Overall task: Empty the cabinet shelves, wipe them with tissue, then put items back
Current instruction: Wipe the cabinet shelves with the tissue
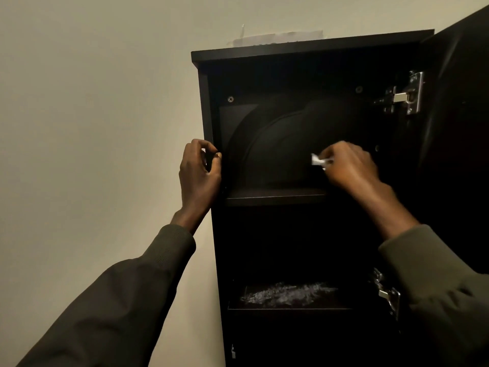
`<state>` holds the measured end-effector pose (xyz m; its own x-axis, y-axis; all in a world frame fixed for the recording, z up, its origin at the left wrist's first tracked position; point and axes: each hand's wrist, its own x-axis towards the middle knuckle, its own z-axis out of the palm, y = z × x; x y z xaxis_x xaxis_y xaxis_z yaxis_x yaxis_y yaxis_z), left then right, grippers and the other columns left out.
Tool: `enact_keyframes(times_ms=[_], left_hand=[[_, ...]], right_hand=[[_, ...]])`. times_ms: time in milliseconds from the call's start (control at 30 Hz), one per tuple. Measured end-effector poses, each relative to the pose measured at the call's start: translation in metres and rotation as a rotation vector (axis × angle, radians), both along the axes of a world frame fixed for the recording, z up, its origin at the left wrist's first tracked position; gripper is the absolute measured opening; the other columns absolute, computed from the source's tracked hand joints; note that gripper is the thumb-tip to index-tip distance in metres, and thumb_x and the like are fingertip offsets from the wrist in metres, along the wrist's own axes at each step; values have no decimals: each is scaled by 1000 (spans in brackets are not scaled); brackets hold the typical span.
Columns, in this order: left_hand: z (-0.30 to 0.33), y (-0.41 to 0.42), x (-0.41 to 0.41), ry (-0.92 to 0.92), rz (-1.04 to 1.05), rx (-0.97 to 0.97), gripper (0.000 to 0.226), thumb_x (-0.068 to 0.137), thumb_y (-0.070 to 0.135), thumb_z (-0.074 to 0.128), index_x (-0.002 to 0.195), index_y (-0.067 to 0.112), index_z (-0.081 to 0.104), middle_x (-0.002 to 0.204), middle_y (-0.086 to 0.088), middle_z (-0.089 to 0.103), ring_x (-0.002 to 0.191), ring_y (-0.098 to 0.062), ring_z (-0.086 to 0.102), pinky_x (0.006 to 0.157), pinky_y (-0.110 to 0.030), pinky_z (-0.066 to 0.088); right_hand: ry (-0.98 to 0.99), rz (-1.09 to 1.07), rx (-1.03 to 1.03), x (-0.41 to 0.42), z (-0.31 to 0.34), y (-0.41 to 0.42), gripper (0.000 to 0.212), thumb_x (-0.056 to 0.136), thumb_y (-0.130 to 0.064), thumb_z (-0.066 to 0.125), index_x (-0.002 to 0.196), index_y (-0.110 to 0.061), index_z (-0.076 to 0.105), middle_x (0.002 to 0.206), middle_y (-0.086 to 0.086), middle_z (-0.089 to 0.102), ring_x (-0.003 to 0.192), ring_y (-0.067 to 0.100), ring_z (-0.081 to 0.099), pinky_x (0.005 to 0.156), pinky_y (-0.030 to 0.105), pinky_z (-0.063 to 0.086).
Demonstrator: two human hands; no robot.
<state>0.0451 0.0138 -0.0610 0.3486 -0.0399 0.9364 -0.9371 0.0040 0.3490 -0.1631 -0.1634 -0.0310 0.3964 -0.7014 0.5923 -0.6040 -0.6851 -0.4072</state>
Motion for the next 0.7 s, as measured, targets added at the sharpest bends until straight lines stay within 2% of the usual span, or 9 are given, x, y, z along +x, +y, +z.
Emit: enact_keyframes(times_ms=[133,367,600,700], left_hand=[[-3,-5,-2,46,51,-40,15,91,15,64,90,19,50,95,0,57,74,-5,50,63,-3,39],[-26,-10,-4,117,67,-98,15,92,22,64,92,14,51,88,3,55,68,-5,51,62,-5,40],[-66,-6,-12,189,19,-86,19,94,28,63,89,16,49,81,3,54,66,-6,50,61,-6,42],[-80,-7,-12,231,0,-93,20,97,30,57,86,16,47,78,2,52,65,-8,47,60,-14,42]], right_hand=[[94,-179,44,-28,-26,-16,30,87,-12,66,117,-10,65,125,18,51,115,35,51,96,45,48],[96,-135,193,-13,-19,-14,35,89,-11,63,124,-8,59,128,20,53,116,35,53,92,43,47],[76,187,-37,43,-34,52,26,93,-10,55,116,-12,67,122,15,61,114,32,57,95,36,44],[18,418,-124,71,-41,86,23,93,-13,56,111,-15,70,118,10,62,110,26,59,88,30,44]])
